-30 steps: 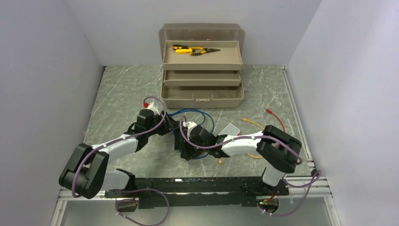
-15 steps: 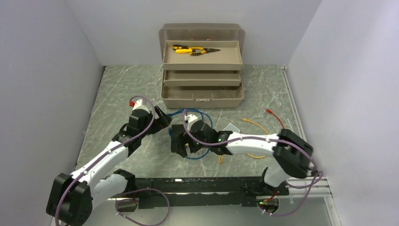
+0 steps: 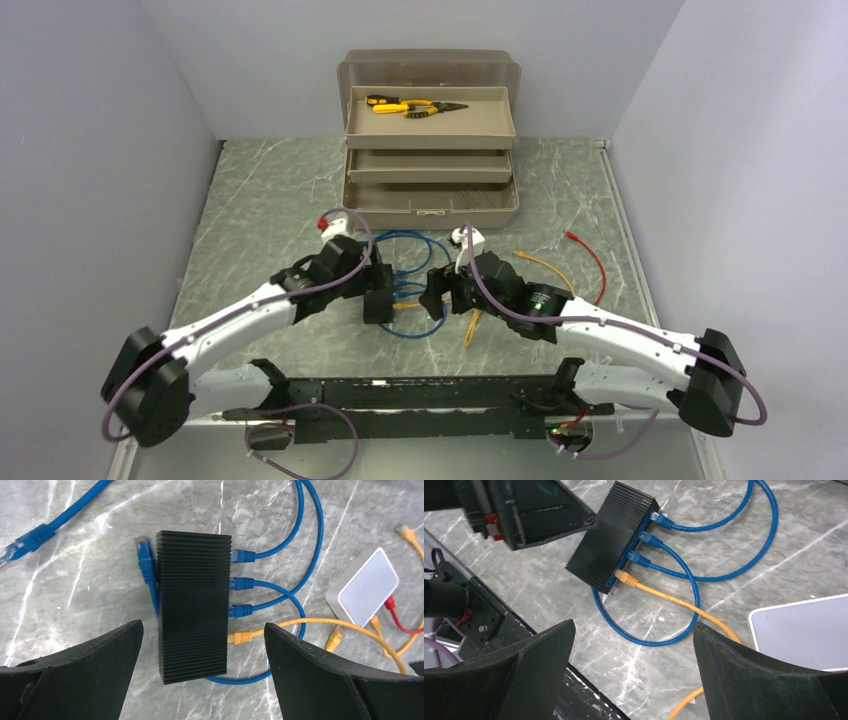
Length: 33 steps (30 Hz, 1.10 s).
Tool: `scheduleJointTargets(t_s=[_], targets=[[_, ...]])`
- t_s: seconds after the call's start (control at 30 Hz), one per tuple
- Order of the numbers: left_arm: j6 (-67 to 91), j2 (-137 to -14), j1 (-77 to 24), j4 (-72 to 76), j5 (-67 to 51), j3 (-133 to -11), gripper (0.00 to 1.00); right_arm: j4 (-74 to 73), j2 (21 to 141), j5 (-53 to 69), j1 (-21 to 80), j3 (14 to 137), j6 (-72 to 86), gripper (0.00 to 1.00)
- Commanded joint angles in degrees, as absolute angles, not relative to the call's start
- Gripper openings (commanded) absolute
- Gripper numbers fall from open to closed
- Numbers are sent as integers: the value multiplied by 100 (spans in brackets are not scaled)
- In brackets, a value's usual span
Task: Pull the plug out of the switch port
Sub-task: Adjust the switch port at the center of the board.
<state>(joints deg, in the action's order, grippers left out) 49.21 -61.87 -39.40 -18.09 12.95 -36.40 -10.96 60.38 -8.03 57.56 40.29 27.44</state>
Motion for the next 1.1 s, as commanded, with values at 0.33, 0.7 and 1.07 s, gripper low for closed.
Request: scheduleJointTargets(t_s=[0.33,0.7,1.07], targets=[[4154,-8099,-4341,-2724,1718,-4937,99,-1724,4810,-1359,5739,3626,2585,91],[3910,-8748,-4601,-2871,1721,-5338,92,-1781,4645,-1396,5739,3597,2514,91],[3702,-8801,-4595,-3026,1815,-5333,85,-1810,4528,-1390,5741,3534,2505,91]])
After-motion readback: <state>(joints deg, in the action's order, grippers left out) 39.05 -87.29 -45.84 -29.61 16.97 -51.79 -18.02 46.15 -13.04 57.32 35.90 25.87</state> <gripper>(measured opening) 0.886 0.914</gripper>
